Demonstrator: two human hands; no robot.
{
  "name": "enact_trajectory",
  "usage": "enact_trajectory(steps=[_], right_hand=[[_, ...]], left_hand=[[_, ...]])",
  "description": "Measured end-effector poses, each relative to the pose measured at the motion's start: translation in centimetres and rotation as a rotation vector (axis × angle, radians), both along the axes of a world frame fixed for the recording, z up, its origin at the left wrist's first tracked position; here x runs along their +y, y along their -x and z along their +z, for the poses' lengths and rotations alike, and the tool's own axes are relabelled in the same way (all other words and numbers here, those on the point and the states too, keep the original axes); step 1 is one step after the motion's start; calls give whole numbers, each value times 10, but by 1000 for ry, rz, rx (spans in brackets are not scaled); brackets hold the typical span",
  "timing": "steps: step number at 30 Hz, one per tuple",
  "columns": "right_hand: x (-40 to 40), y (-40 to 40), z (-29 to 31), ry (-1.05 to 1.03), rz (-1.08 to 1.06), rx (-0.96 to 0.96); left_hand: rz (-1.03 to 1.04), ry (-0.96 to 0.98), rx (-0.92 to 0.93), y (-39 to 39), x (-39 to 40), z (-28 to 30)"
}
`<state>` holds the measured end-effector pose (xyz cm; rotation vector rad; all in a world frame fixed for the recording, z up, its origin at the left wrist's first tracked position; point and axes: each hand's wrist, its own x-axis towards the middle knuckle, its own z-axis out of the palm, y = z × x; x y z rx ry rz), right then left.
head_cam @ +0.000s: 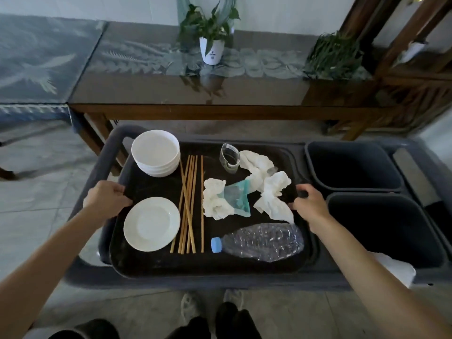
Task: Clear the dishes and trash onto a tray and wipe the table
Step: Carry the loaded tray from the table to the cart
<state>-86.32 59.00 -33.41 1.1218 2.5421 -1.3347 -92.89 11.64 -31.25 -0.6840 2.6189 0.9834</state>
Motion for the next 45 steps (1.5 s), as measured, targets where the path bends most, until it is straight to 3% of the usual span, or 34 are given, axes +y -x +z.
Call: enact_trajectory(steps=[8, 12, 19, 34, 45], right_hand=[[20, 33, -14, 34, 86, -118], [20, 45, -13, 192, 14, -134], [23, 62, 5, 387, -38, -262], [9, 52, 7, 401, -64, -251], [2, 38, 21, 519, -163, -130]], left_hand=[[155, -49, -57, 29, 15, -17], [397, -381, -145, 41, 14, -16], [442, -503, -171, 46, 11, -2], [418, -576, -183, 39, -3, 0], [456, -972, -154, 10, -8, 17]])
